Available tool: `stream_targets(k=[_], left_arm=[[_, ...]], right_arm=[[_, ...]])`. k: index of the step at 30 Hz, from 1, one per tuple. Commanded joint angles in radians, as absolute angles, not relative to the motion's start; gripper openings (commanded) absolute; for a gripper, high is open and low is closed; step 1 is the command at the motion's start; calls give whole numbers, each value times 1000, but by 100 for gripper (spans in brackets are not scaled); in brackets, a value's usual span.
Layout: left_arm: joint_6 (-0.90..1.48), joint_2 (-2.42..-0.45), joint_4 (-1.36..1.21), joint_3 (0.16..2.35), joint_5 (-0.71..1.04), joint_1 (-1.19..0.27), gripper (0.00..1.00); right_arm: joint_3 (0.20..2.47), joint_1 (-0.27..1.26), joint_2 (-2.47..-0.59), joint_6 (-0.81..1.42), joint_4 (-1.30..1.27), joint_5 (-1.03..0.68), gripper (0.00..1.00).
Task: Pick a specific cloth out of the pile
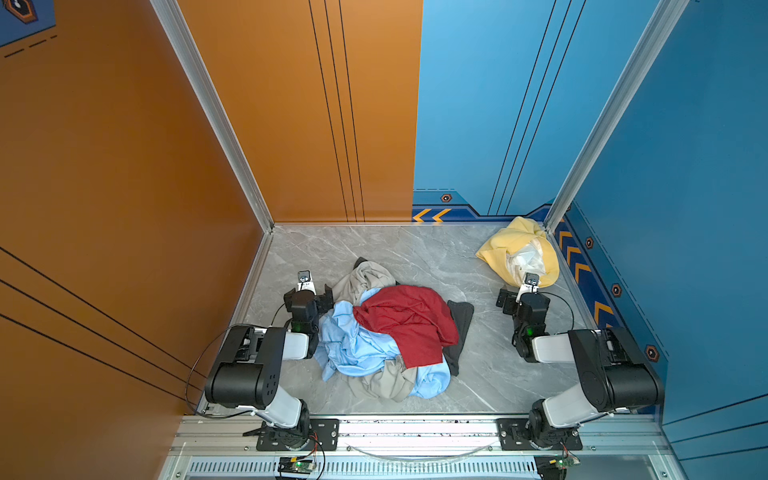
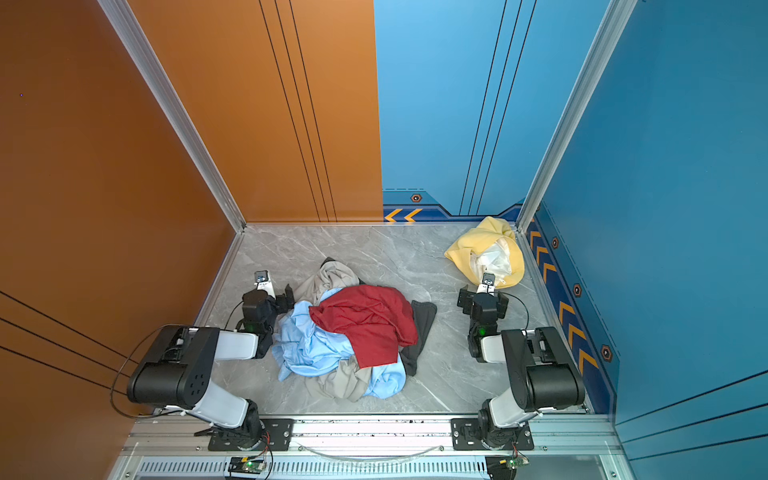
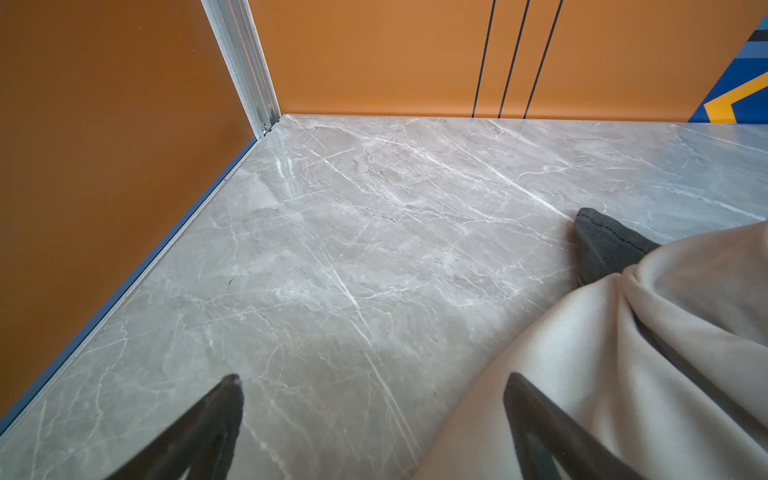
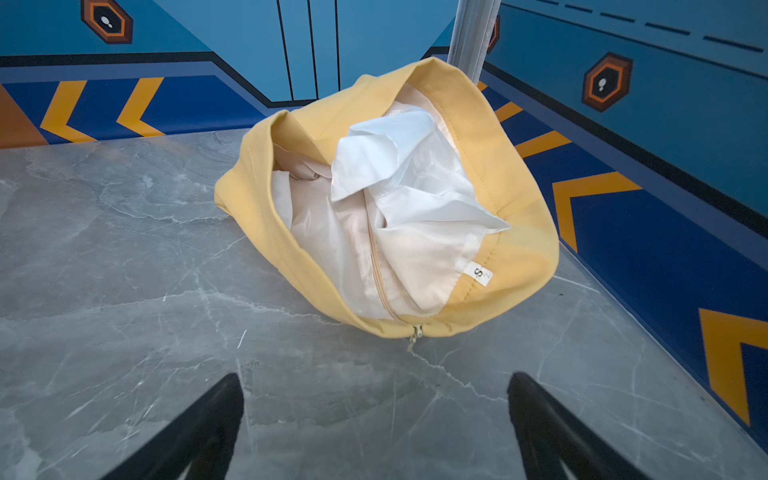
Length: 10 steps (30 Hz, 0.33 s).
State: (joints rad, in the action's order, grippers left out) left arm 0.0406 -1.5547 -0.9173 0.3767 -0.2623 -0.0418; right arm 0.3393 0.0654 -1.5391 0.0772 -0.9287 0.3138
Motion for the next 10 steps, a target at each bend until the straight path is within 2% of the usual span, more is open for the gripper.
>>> stream_targets(k=[1, 4, 10], left_arm=[[22, -1555, -932, 368, -282, -49, 98], [23, -1554, -933, 368, -282, -48, 98], [20, -1556, -933, 368, -284, -49, 98]], right_arm=[[354, 69, -1549, 70, -950, 299, 100], [362, 37, -1545, 88, -927, 236, 100], [359, 46, -1548, 81, -939, 244, 100]])
